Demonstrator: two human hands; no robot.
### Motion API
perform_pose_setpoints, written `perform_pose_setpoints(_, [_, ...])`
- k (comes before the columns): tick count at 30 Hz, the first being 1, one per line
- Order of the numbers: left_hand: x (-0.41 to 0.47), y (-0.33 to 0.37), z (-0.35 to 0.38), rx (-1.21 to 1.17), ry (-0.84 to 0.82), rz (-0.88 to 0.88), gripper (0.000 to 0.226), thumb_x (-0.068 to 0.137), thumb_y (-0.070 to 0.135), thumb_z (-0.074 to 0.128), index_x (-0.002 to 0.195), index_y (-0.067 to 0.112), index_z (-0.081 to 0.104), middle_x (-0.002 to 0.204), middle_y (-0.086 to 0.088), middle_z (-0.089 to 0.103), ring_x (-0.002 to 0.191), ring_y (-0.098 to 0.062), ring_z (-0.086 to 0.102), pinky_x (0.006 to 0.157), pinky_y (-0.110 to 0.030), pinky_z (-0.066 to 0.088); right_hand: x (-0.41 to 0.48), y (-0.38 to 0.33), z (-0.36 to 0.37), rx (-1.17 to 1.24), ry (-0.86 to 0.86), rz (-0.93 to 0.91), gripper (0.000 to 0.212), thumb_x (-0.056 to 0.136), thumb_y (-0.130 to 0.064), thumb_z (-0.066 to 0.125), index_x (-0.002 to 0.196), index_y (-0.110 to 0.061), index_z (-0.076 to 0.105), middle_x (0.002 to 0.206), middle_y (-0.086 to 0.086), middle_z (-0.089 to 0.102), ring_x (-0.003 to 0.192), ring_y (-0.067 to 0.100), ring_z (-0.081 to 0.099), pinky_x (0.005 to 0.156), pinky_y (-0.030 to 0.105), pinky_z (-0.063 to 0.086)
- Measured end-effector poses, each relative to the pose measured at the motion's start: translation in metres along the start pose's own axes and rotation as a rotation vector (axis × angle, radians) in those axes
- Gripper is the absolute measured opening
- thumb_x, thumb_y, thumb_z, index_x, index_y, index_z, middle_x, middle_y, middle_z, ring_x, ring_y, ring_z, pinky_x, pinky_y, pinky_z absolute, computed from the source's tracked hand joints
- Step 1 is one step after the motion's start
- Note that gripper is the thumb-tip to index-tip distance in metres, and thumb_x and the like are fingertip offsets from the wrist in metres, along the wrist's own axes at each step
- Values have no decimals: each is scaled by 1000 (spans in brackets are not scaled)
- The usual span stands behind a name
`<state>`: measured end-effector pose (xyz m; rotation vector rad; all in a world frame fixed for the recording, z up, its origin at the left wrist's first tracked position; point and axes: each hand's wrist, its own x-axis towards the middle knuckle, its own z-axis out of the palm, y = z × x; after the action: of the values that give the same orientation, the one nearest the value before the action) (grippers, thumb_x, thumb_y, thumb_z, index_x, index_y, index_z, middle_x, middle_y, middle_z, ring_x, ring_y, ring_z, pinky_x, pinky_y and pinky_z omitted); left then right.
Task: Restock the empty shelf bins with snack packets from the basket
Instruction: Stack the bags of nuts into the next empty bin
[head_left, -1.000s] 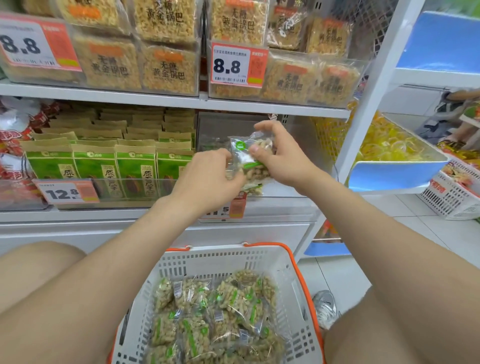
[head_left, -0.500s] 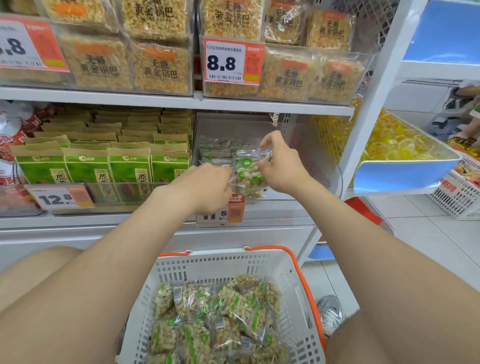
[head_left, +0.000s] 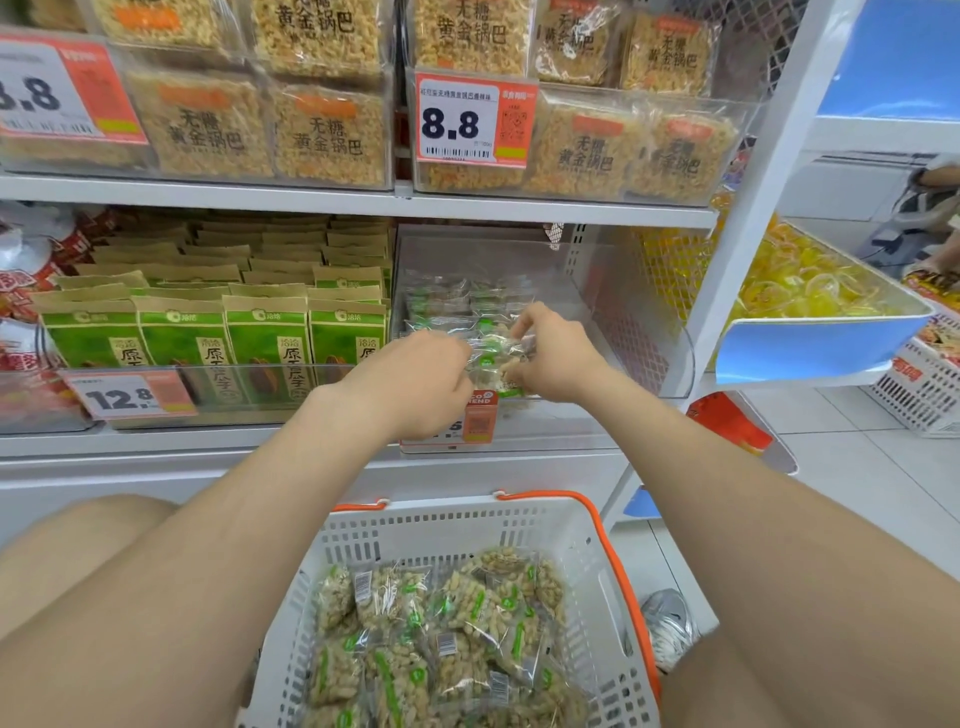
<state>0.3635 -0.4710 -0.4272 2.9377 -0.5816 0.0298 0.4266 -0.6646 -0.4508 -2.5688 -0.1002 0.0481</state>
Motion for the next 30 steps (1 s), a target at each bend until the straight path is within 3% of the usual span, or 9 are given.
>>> perform_pose_setpoints(4, [-4, -1, 1, -4, 97, 13, 28, 100, 25, 45, 117, 13, 64, 113, -8, 65, 107, -28, 63, 90, -47, 55, -7, -6, 1, -137, 120, 7, 67, 84, -31, 87, 125, -13, 38, 118, 14, 50, 98, 37, 58, 76, 41, 47])
perform_pose_setpoints(7, [-12, 0, -2, -8, 194, 39, 33, 100, 29, 52, 129, 17, 62, 122, -5, 61, 114, -26, 57, 94, -44, 53, -17, -14, 5, -233, 243, -54, 56, 90, -22, 79, 126, -12, 38, 126, 16, 42, 104, 41, 52, 81, 42, 44])
perform_pose_setpoints(10, [-24, 4, -7, 4, 305, 79, 17, 97, 33, 59, 109, 22, 61, 104, 0, 55, 102, -24, 53, 84, -40, 50, -37, -26, 1, -258, 327, -225, 31, 89, -4, 61, 117, -13, 49, 120, 13, 46, 99, 37, 51, 82, 45, 47])
perform_pose_setpoints(12, [-34, 7, -12, -16, 316, 57, 14, 94, 37, 60, 87, 25, 58, 88, 4, 58, 88, -24, 56, 73, -40, 50, -56, -36, -1, -243, 327, -327, 19, 86, -6, 53, 101, -14, 59, 107, 8, 59, 91, 33, 56, 76, 45, 50])
perform_pose_setpoints(16, [-53, 13, -12, 26, 129, -50, 38, 89, 46, 57, 61, 21, 53, 65, 1, 54, 67, -31, 57, 57, -33, 41, -94, -47, 7, -282, 180, -452, 13, 74, -20, 43, 63, -19, 51, 66, 9, 61, 65, 35, 54, 59, 40, 50])
perform_pose_setpoints(20, [-70, 14, 9, 142, -243, -17, 35, 93, 49, 58, 77, 20, 68, 77, -1, 61, 75, -28, 63, 58, -32, 46, -122, -40, 33, -410, -192, -439, 26, 81, -13, 53, 57, -19, 49, 61, 7, 51, 61, 30, 50, 55, 32, 38])
perform_pose_setpoints(23, [-73, 2, 34, 159, -472, -23, 39, 97, 51, 55, 101, 16, 73, 98, -6, 70, 91, -29, 69, 74, -40, 58, -130, -26, 63, -476, -406, -391, 21, 86, -11, 54, 69, -14, 65, 69, 9, 62, 70, 30, 60, 56, 34, 50])
perform_pose_setpoints(26, [-76, -7, 61, 223, -659, -29, 45, 98, 50, 52, 122, 17, 70, 118, -6, 71, 106, -30, 70, 89, -43, 58, -133, -10, 95, -484, -504, -392, 24, 89, -12, 50, 91, -17, 73, 90, 9, 71, 86, 29, 64, 74, 43, 59])
perform_pose_setpoints(30, [-81, -6, 87, 295, -755, 9, 26, 103, 38, 51, 101, 15, 64, 96, -2, 62, 84, -25, 63, 72, -38, 53, -137, 13, 144, -628, -700, -389, 31, 94, -12, 49, 116, -19, 70, 109, 7, 67, 96, 29, 66, 82, 45, 60])
